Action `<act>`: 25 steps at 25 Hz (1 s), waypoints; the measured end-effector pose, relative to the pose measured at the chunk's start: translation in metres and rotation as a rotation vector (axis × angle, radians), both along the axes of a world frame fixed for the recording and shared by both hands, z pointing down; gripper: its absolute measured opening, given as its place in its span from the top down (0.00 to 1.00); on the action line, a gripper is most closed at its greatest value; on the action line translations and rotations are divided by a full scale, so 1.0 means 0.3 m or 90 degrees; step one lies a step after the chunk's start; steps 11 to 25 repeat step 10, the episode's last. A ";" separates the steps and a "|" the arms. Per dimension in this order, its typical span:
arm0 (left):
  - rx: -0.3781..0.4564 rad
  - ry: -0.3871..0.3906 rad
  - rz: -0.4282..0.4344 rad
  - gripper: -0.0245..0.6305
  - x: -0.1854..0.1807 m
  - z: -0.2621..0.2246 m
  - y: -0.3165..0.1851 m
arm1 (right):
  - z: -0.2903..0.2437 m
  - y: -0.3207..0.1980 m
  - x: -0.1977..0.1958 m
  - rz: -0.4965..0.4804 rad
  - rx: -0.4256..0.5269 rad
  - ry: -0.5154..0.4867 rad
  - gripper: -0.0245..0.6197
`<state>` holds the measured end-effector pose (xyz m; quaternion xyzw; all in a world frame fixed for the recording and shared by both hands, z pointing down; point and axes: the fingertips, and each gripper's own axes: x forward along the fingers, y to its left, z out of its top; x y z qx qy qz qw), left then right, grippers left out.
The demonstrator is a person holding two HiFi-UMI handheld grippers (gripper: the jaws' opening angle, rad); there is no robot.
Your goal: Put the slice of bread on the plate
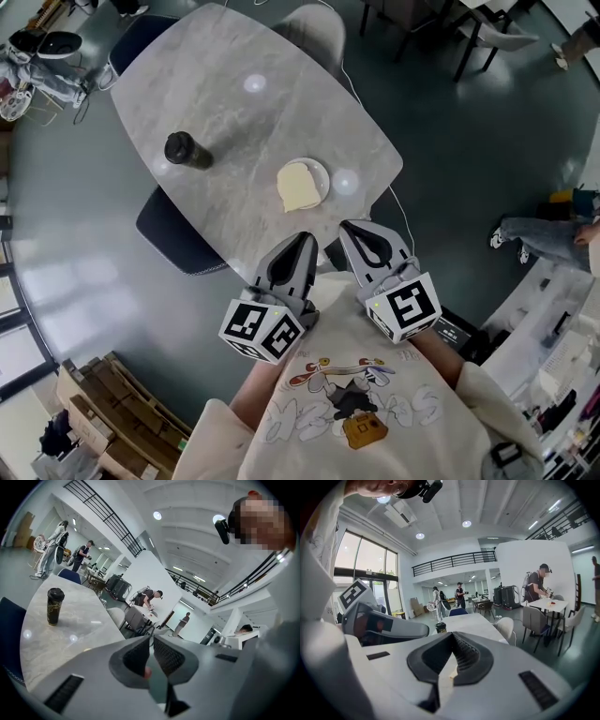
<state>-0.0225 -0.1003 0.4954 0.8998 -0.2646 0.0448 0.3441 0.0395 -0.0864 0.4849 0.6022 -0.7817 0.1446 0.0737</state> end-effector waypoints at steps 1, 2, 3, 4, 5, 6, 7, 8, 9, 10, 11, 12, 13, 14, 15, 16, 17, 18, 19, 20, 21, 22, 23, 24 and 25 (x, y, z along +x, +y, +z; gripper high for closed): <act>0.002 0.000 0.001 0.90 0.002 -0.004 0.003 | -0.006 0.004 0.003 0.001 0.001 0.001 0.95; 0.005 0.000 0.003 0.90 0.006 -0.008 0.004 | -0.011 0.006 0.008 0.003 0.003 0.002 0.95; 0.006 -0.001 0.006 0.90 0.010 -0.009 0.004 | -0.016 0.008 0.014 0.005 0.003 0.005 0.95; 0.007 -0.002 0.010 0.90 0.011 -0.008 0.002 | -0.018 0.008 0.018 0.008 0.003 0.007 0.95; 0.007 -0.004 0.012 0.90 0.008 -0.004 -0.003 | -0.016 0.004 0.019 0.009 0.002 0.008 0.95; 0.007 -0.007 0.013 0.90 0.002 0.002 -0.011 | -0.011 -0.003 0.018 0.011 0.000 0.008 0.95; 0.007 -0.010 0.013 0.90 -0.005 0.009 -0.021 | -0.004 -0.011 0.015 0.011 -0.002 0.007 0.95; 0.007 -0.012 0.013 0.90 -0.011 0.016 -0.030 | 0.002 -0.020 0.013 0.012 -0.002 0.006 0.95; 0.006 -0.013 0.012 0.90 -0.015 0.023 -0.039 | 0.008 -0.029 0.012 0.013 -0.003 0.005 0.95; 0.006 -0.014 0.012 0.90 -0.019 0.030 -0.047 | 0.013 -0.036 0.012 0.014 -0.003 0.005 0.95; 0.006 -0.014 0.012 0.90 -0.019 0.030 -0.047 | 0.013 -0.036 0.012 0.014 -0.003 0.005 0.95; 0.006 -0.014 0.012 0.90 -0.019 0.030 -0.047 | 0.013 -0.036 0.012 0.014 -0.003 0.005 0.95; 0.006 -0.014 0.012 0.90 -0.019 0.030 -0.047 | 0.013 -0.036 0.012 0.014 -0.003 0.005 0.95; 0.006 -0.014 0.012 0.90 -0.019 0.030 -0.047 | 0.013 -0.036 0.012 0.014 -0.003 0.005 0.95; 0.006 -0.014 0.012 0.90 -0.019 0.030 -0.047 | 0.013 -0.036 0.012 0.014 -0.003 0.005 0.95; 0.006 -0.014 0.012 0.90 -0.019 0.030 -0.047 | 0.013 -0.036 0.012 0.014 -0.003 0.005 0.95; 0.006 -0.014 0.012 0.90 -0.019 0.030 -0.047 | 0.013 -0.036 0.012 0.014 -0.003 0.005 0.95; 0.006 -0.014 0.012 0.90 -0.019 0.030 -0.047 | 0.013 -0.036 0.012 0.014 -0.003 0.005 0.95; 0.006 -0.014 0.012 0.90 -0.019 0.030 -0.047 | 0.013 -0.036 0.012 0.014 -0.003 0.005 0.95; 0.006 -0.014 0.012 0.90 -0.019 0.030 -0.047 | 0.013 -0.036 0.012 0.014 -0.003 0.005 0.95; 0.006 -0.014 0.012 0.90 -0.019 0.030 -0.047 | 0.013 -0.036 0.012 0.014 -0.003 0.005 0.95; 0.006 -0.014 0.012 0.90 -0.019 0.030 -0.047 | 0.013 -0.036 0.012 0.014 -0.003 0.005 0.95; 0.006 -0.014 0.012 0.90 -0.019 0.030 -0.047 | 0.013 -0.036 0.012 0.014 -0.003 0.005 0.95; 0.006 -0.014 0.012 0.90 -0.019 0.030 -0.047 | 0.013 -0.036 0.012 0.014 -0.003 0.005 0.95; 0.006 -0.014 0.012 0.90 -0.019 0.030 -0.047 | 0.013 -0.036 0.012 0.014 -0.003 0.005 0.95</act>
